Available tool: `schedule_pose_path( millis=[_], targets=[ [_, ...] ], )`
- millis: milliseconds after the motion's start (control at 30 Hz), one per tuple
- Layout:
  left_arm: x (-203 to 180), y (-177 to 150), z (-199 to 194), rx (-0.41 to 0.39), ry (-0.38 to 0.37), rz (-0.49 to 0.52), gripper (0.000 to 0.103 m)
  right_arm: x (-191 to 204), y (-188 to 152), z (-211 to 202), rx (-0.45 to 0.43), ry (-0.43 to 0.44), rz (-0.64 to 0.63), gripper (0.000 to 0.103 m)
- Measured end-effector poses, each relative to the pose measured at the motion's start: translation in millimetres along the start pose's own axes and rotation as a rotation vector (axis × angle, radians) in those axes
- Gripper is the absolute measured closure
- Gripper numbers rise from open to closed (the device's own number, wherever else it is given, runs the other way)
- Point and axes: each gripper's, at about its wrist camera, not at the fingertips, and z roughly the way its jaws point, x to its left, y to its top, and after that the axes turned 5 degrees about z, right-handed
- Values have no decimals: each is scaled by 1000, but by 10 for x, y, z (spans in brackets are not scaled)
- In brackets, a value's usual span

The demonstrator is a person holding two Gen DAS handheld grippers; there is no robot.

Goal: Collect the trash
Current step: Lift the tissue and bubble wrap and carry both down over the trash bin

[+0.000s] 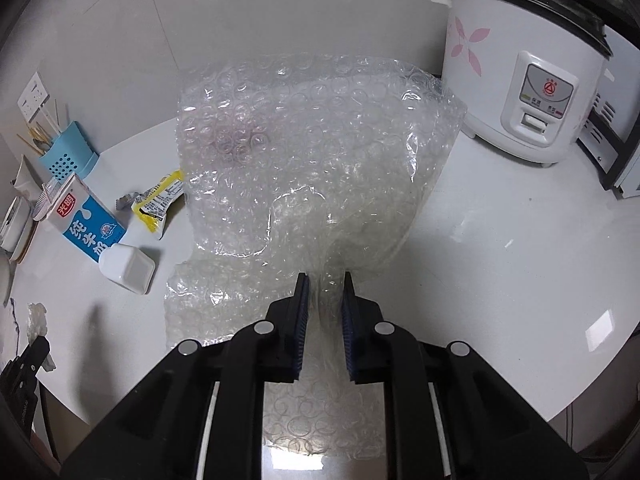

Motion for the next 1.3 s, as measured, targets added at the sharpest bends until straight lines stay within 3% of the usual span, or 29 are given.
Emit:
schedule_pose_path(
  millis=[367, 767, 1000, 1133, 1300],
  targets=[
    [-55, -355, -386, -55, -31, 3, 96, 105, -546, -648, -140, 61, -78, 88],
    [-180, -938, -909, -147, -63, 1, 96, 348, -1531, -1462, -340, 149, -222, 88],
    [-195, -1279, -1001, -154, -66, 0, 96, 266, -2006, -1536, -367, 172, -227, 88],
    [-253, -1501, -956, -143, -35, 26, 96, 194, -2270, -1510, -379, 154, -232, 88],
    [-291, -1786, -847, -123, -51, 29, 96, 105, -2579, -1430, -370, 158, -244, 88]
  ],
)
